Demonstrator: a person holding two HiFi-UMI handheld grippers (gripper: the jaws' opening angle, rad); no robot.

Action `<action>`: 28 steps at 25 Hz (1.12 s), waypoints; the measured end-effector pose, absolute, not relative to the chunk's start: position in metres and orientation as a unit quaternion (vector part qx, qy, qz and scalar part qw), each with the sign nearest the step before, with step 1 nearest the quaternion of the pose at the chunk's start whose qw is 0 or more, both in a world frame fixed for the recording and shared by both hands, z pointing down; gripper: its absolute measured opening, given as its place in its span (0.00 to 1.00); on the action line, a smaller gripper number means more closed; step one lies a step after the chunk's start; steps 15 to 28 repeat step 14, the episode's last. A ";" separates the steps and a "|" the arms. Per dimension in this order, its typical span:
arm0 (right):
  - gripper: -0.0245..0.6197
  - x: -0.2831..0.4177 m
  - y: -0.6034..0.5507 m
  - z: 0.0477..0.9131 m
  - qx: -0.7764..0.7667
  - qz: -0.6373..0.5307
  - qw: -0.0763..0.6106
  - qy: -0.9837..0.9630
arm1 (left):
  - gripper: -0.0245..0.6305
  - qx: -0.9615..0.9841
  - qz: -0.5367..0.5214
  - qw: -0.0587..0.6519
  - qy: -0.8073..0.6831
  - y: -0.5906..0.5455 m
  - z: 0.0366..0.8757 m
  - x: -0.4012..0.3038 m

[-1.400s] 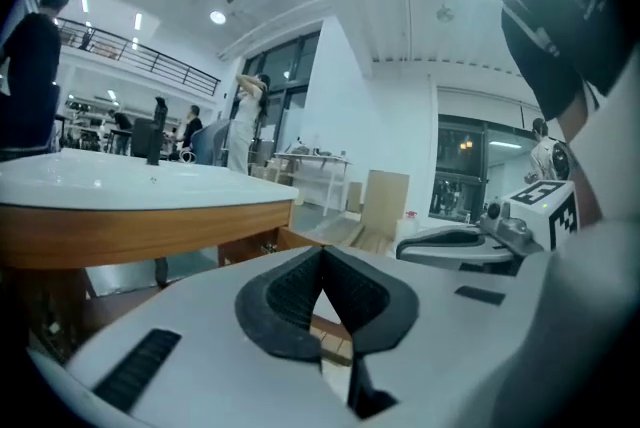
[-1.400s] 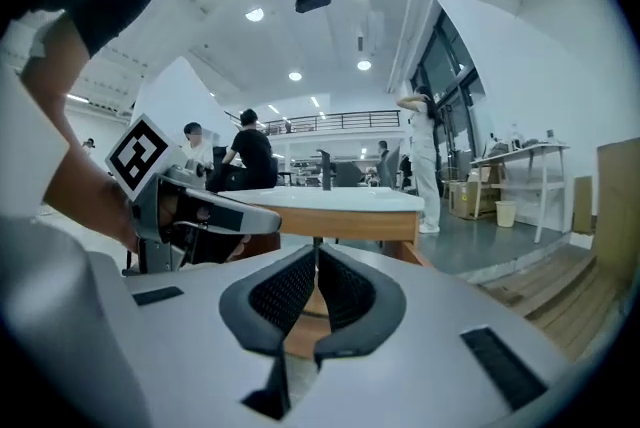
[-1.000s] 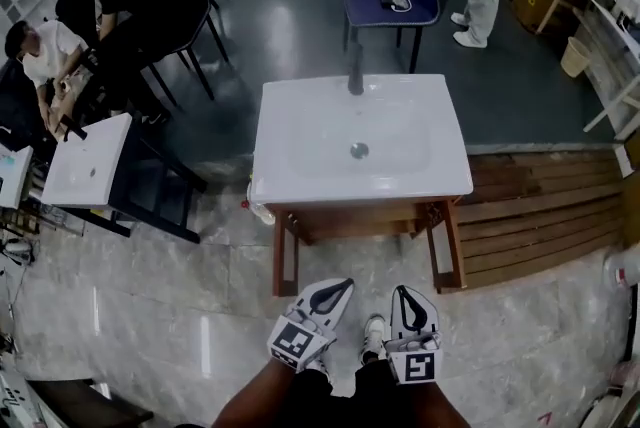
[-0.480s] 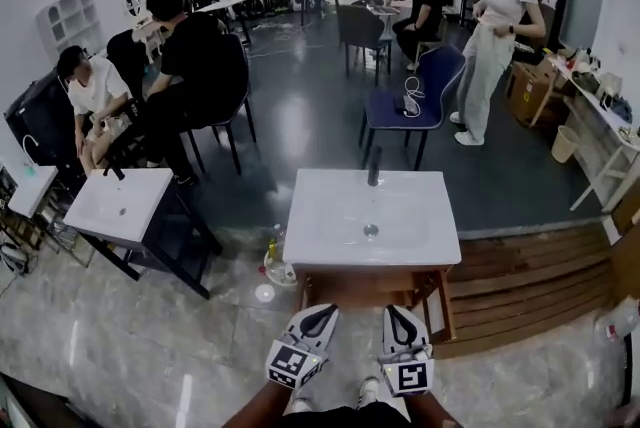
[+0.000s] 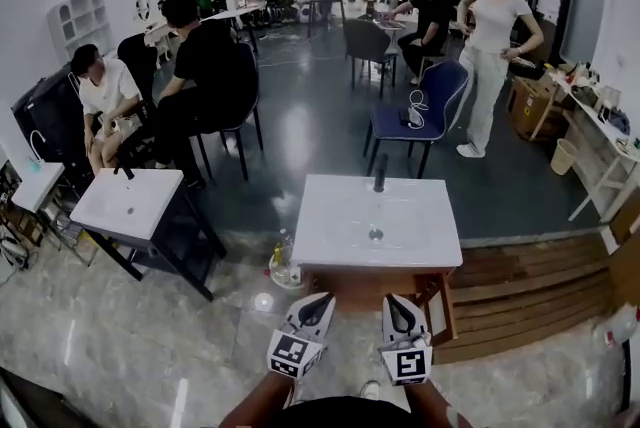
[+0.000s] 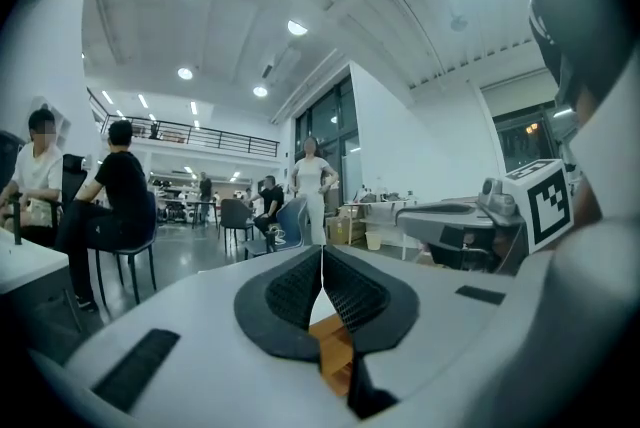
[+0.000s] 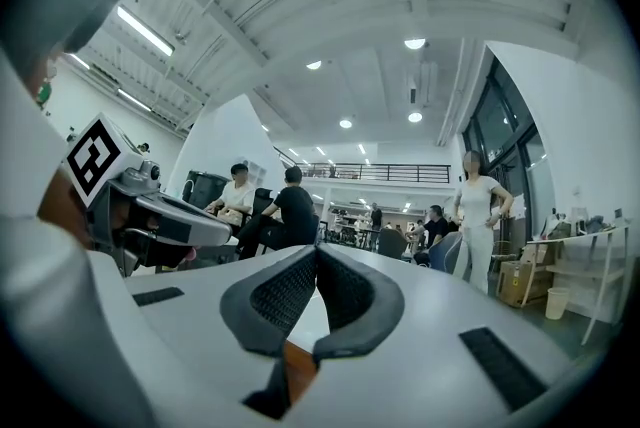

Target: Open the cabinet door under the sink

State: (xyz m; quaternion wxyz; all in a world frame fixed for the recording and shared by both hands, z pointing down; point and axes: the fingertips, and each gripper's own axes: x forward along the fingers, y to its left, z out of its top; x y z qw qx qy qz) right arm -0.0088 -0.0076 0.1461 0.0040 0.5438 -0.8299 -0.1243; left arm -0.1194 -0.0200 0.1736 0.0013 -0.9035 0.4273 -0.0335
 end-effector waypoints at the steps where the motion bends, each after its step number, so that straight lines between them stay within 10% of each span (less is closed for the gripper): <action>1: 0.07 -0.009 -0.007 0.146 0.545 -0.125 0.005 -0.829 | 0.07 -0.905 -0.034 0.001 0.425 -0.019 0.174 -0.118; 28: 0.07 -0.004 -0.002 0.143 0.548 -0.136 0.002 -0.825 | 0.07 -0.912 -0.031 0.017 0.409 -0.014 0.168 -0.107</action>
